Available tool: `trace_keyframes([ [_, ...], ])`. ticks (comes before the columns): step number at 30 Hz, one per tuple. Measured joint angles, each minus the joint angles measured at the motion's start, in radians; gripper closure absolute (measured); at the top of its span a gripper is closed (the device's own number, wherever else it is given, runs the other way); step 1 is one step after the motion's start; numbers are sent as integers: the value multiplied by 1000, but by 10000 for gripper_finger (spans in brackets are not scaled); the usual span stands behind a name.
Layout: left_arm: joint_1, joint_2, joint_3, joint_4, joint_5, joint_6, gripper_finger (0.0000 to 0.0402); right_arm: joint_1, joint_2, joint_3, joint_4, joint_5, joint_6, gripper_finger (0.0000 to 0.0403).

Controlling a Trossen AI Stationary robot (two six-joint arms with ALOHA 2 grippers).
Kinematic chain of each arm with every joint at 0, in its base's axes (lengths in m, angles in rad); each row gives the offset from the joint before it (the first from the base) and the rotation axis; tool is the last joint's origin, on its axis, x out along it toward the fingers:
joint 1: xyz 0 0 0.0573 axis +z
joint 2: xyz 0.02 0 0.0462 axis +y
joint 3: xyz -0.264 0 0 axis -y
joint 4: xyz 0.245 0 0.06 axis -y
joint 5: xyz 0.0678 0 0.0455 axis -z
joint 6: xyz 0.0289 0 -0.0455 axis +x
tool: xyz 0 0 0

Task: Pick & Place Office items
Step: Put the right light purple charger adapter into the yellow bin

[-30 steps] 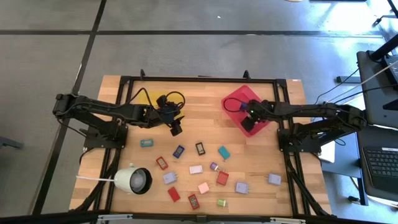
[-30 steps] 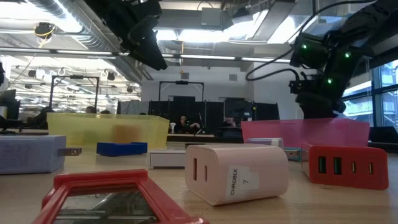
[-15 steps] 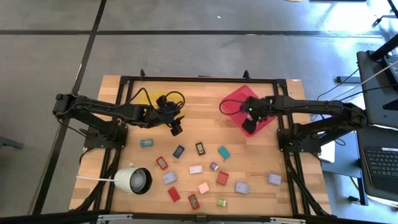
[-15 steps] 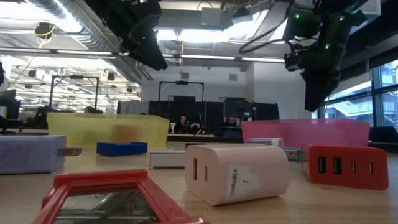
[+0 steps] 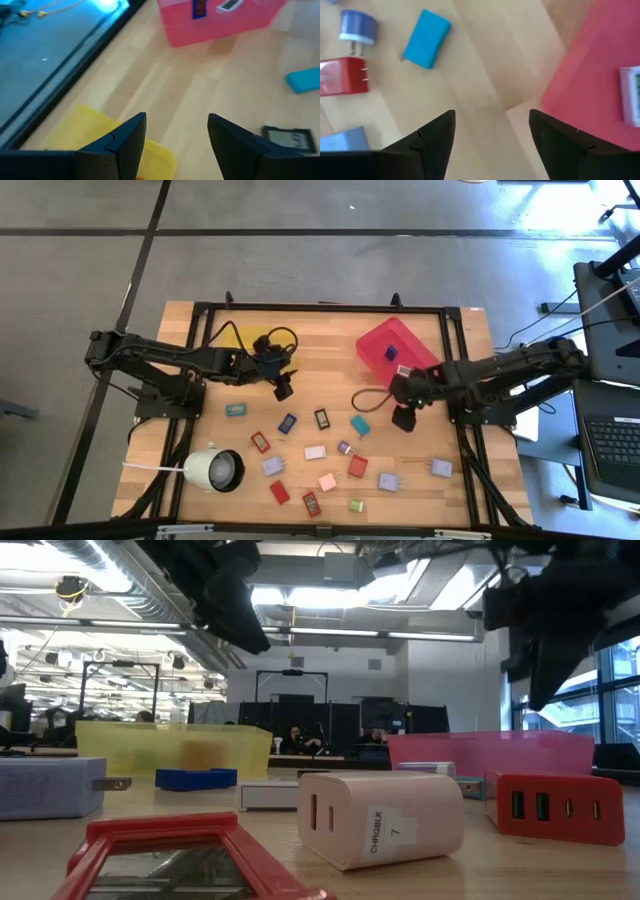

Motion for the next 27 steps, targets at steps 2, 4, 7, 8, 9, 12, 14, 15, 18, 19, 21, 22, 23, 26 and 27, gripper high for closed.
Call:
trace_keyframes([
  [2, 0, 0, 0, 0, 40, -19, 192, 51, 0, 0, 6, 9, 33, 150],
  [4, 0, 0, 0, 0, 85, -41, 192, 101, 0, 0, 5, 1, 70, 151],
  [7, 0, 0, 0, 0, 141, -67, 192, 179, 0, 0, 4, -40, 129, 151],
  [8, 0, 0, 0, 0, 153, -71, 192, 206, 0, 0, 4, -60, 158, 151],
  [9, 0, 0, 0, 0, 162, -77, 192, 235, 0, 0, 4, -79, 198, 151],
  [12, -2, 0, 0, 0, 171, -98, 192, 316, 0, 0, 2, -128, 344, 151],
  [14, -6, 0, 0, 0, 171, -104, 192, 369, 0, 0, -9, -141, 448, 151],
  [15, -8, 0, 0, 0, 170, -104, 192, 395, 0, 0, -17, -149, 497, 151],
  [18, -17, 0, 0, 0, 169, -104, 192, 462, 1, 0, -58, -155, 594, 151],
  [19, -20, 0, 0, 0, 167, -104, 192, 479, 4, -2, -67, -156, 611, 151],
  [21, -23, 0, 0, 0, 167, -104, 192, 507, 6, -14, -66, -167, 634, 151],
  [22, -27, 0, 0, 0, 167, -103, 192, 520, 6, -24, -61, -186, 646, 151],
  [23, -29, 0, 0, 0, 167, -104, 192, 530, 9, -32, -55, -213, 657, 151],
  [26, -38, 0, 0, 0, 166, -104, 192, 557, 17, -51, -51, -269, 709, 150],
  [27, -42, 0, 0, 0, 166, -103, 192, 567, 20, -55, -51, -267, 735, 147],
])
